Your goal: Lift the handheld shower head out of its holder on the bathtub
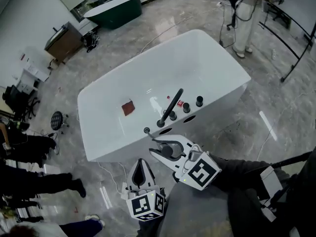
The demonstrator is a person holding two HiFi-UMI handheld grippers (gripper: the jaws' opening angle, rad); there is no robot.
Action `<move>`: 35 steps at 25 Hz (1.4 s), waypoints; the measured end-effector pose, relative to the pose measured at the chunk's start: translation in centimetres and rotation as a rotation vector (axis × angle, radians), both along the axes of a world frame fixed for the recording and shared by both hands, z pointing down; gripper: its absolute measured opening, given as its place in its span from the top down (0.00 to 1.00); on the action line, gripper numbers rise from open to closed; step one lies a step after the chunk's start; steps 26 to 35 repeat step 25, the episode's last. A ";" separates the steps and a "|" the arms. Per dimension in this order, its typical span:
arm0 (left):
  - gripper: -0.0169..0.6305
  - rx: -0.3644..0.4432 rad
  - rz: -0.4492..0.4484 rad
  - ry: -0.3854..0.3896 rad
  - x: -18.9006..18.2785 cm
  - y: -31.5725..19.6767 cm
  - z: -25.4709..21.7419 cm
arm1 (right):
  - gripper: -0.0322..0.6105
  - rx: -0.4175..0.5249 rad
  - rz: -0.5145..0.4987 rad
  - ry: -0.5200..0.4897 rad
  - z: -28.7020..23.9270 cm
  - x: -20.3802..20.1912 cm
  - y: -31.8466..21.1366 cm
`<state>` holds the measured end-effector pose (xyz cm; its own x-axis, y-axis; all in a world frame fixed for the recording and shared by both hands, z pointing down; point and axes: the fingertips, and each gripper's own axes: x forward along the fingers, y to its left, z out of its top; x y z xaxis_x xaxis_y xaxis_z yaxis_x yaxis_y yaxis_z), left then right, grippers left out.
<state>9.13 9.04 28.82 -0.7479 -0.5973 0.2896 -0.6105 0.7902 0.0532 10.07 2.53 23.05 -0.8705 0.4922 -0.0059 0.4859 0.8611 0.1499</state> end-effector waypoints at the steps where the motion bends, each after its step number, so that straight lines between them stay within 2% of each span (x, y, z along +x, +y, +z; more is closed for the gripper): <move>1: 0.97 -0.003 -0.002 -0.003 -0.2 0.0 0.3 | 0.78 -0.004 0.002 0.008 0.5 -0.3 -0.1; 11: 0.97 -0.008 -0.048 0.011 0.6 0.6 1.5 | 0.78 -0.049 -0.030 0.042 1.9 -0.2 0.1; 35: 0.97 -0.010 -0.054 0.016 1.3 0.9 1.6 | 0.78 -0.045 -0.016 0.048 1.9 -0.2 -0.3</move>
